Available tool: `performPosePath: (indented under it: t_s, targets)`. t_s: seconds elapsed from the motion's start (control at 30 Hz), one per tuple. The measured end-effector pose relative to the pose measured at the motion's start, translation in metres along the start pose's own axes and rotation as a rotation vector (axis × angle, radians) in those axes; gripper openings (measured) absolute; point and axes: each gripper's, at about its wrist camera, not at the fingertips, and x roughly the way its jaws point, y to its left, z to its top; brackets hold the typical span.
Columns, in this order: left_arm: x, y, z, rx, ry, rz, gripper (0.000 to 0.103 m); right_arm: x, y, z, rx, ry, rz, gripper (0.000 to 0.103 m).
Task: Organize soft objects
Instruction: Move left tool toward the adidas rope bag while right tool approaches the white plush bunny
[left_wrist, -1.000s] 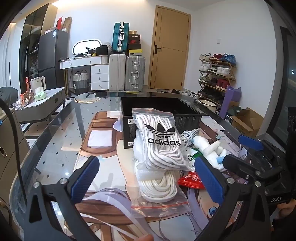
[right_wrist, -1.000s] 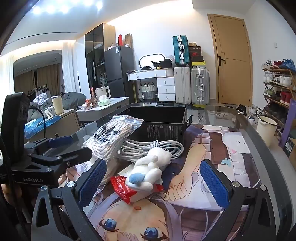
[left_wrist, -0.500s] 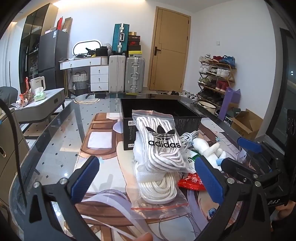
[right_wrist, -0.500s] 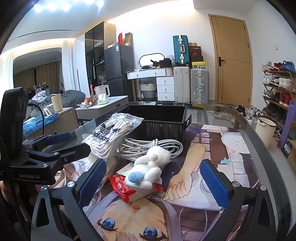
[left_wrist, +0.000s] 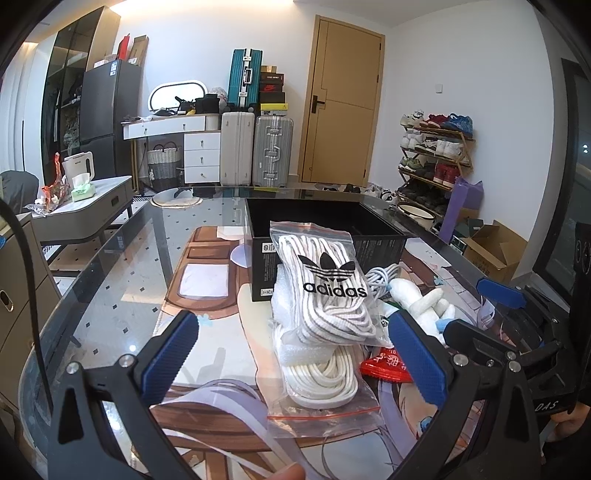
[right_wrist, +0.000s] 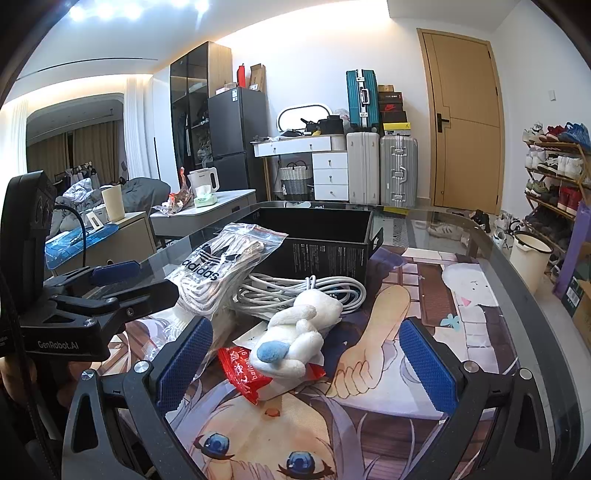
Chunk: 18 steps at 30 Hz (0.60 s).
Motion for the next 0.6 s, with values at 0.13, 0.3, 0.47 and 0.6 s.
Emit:
performPosePath:
  t_s: [0.13,0.3,0.47,0.6]
  targets:
    - [0.0000,0.0006,-0.0002,-0.001,0.001,-0.001,0.103,0.0005,0.0003,0.0001,0.000,0.000,0.000,0.103]
    - [0.0004,0.0011,-0.0004,-0.002,0.000,0.000,0.103,0.0007,0.0001,0.0002,-0.001,0.002,0.000,0.103]
    - [0.0020,0.0035,-0.0020,-0.007,0.004,0.007,0.103,0.0007,0.0001,0.0001,-0.001,0.003,0.001,0.103]
    - [0.0008,0.0046,-0.0032,-0.008,0.004,0.010,0.103,0.0009,0.0007,0.0000,-0.003,0.002,-0.002,0.103]
